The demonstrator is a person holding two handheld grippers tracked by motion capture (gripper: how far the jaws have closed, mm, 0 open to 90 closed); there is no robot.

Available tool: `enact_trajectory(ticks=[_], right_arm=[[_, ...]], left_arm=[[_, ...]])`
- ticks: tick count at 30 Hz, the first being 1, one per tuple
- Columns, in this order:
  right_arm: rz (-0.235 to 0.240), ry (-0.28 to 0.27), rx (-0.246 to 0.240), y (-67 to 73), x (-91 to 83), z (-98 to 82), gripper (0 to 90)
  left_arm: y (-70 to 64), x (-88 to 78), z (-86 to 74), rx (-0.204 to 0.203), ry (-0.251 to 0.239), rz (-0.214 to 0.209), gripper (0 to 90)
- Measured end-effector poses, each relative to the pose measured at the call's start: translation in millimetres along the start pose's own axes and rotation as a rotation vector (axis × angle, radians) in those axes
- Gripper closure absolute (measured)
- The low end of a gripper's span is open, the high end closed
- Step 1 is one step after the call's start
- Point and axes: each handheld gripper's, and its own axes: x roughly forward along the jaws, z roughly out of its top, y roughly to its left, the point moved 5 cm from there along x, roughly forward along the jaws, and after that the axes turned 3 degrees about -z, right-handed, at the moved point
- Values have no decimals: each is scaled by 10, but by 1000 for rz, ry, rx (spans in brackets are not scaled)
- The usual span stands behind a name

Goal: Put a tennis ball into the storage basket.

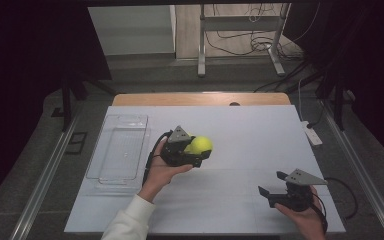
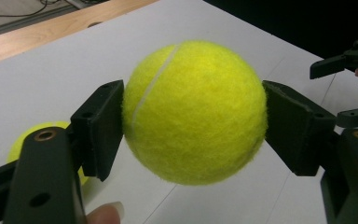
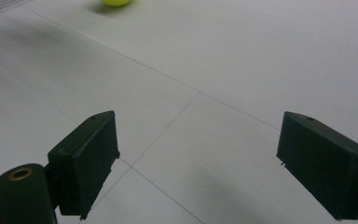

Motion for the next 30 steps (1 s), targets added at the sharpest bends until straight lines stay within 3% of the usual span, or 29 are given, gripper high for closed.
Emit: enact_trajectory(ticks=[30], right_arm=[[-4,3,1,-4,1,-3,130]], left_arm=[[222,-411,133,-50,-111,41,266]])
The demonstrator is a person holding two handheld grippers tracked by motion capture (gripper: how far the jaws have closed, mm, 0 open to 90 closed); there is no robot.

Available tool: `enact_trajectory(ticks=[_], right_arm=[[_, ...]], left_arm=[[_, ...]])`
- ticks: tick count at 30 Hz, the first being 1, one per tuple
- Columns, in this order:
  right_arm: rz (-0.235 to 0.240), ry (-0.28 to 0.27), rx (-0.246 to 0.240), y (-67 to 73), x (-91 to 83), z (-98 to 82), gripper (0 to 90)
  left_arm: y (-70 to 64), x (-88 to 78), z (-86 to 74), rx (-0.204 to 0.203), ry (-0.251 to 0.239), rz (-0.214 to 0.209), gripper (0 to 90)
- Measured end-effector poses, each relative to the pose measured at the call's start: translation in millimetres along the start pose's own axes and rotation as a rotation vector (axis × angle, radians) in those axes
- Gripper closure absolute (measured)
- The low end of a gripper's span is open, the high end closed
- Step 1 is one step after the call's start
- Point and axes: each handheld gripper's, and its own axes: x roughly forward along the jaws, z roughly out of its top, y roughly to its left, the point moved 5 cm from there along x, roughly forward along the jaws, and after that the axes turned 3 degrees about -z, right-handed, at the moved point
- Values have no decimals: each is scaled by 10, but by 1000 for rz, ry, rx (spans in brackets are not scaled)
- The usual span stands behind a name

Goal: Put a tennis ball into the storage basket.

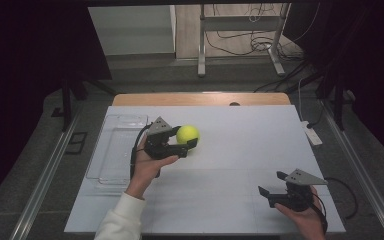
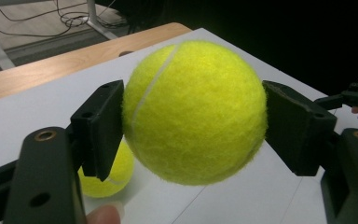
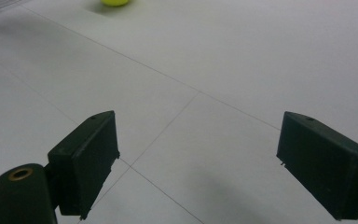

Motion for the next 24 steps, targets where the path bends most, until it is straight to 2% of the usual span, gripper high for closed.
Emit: enact_trajectory(ticks=[20,24], right_arm=[[0,1,-2,1,3,-1,130],[1,-1,-1,1,2,-1,130]], left_arm=[[166,-190,49,-31,-46,36,266],[208,-234,57,-37,-56,54,266]])
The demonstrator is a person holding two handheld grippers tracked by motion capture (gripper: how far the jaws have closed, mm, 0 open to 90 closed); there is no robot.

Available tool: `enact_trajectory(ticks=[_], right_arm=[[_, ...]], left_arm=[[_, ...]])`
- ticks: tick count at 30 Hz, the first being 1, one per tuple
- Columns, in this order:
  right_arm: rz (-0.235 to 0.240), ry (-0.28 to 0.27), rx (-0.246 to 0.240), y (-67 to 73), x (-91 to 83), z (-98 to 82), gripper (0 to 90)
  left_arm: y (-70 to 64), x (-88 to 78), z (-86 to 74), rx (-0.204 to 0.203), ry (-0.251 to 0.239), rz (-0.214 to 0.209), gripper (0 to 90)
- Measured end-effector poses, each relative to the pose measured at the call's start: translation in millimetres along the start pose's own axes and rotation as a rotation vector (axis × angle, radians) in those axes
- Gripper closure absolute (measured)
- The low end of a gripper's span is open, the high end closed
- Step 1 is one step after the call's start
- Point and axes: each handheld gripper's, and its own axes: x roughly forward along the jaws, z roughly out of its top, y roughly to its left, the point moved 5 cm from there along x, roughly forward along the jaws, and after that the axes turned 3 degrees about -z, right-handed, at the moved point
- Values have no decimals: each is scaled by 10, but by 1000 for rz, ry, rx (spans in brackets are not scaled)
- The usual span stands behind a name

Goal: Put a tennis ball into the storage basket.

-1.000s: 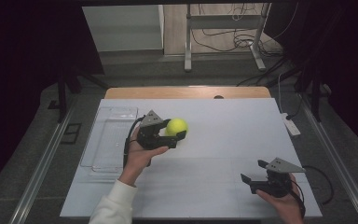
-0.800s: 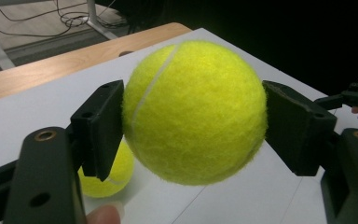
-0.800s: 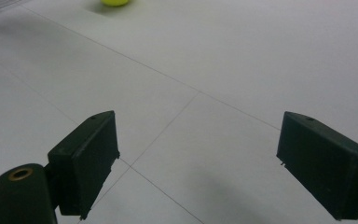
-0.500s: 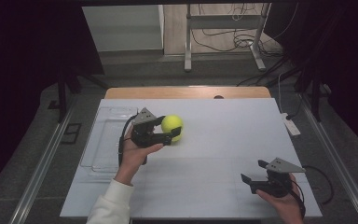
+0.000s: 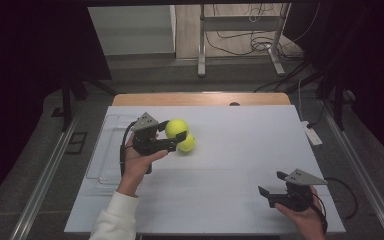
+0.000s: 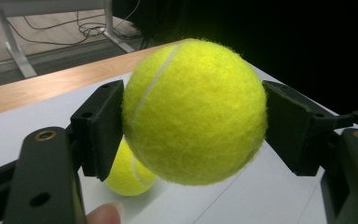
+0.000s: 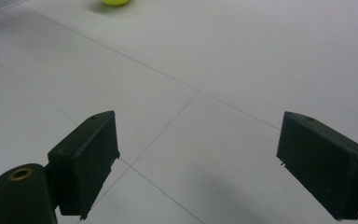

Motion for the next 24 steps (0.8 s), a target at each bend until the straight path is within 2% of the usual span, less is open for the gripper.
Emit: enact_trajectory(ticks=[24], right_arm=[[-3,2,-1,-3,0,-2,130]], left_arm=[[140,-124,23,-16,-25,46,266]])
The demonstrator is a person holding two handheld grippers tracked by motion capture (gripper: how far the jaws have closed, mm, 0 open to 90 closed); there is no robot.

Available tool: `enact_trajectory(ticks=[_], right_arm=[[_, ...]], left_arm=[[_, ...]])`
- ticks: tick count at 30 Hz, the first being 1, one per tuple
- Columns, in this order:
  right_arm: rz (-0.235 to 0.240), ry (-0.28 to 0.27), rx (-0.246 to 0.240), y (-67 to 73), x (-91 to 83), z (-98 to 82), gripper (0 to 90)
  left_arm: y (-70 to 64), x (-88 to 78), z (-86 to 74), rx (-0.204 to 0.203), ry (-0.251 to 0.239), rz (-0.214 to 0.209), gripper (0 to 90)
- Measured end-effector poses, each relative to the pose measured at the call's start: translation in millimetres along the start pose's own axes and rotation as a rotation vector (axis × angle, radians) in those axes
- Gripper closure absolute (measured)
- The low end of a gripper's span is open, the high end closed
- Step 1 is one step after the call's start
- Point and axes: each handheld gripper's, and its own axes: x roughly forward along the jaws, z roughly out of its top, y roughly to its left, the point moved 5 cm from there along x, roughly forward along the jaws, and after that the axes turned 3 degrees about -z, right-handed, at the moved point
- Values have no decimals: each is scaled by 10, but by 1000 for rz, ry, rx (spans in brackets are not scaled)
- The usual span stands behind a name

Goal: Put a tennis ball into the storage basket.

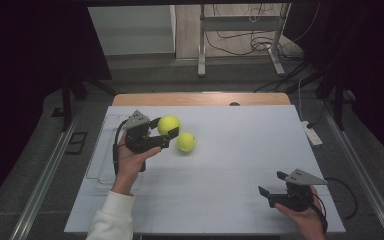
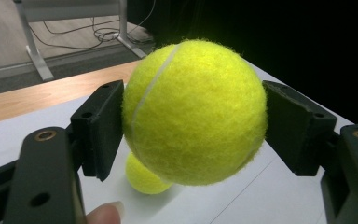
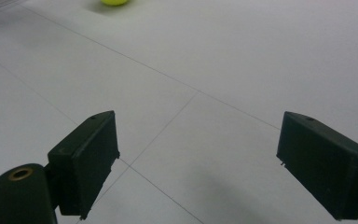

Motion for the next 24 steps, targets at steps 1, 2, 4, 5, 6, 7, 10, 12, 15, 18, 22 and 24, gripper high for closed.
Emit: enact_trajectory(ticks=[1,2,4,5,6,7,10,12,15,18,22,24], right_arm=[[1,0,0,1,0,0,130],[1,0,0,1,0,0,130],[1,-1,1,2,-1,1,130],[1,-1,1,1,-1,1,130],[1,-1,1,1,-1,1,130],[1,-1,1,-1,-1,1,130],[3,-3,1,3,-1,3,130],[3,-2,1,3,-1,2,130],[0,-1,2,1,-1,1,131],[2,-2,1,3,0,1,130],[2,-1,0,4,3,0,131],[2,-1,-2,10,5,1,130]], left_arm=[[8,-7,2,0,-1,3,266],[21,-17,4,0,-3,8,266],[43,-36,8,0,-7,19,266],[69,-55,10,-3,-12,26,266],[69,-55,10,-3,-12,26,266],[95,-70,9,-5,-13,35,266],[136,-88,4,-10,-15,47,266],[171,-103,-2,-15,-16,57,266],[204,-118,-7,-21,-17,66,266],[238,-132,-14,-28,-18,75,266],[276,-132,-34,-37,-14,84,266],[304,-129,-50,-37,-8,95,266]])
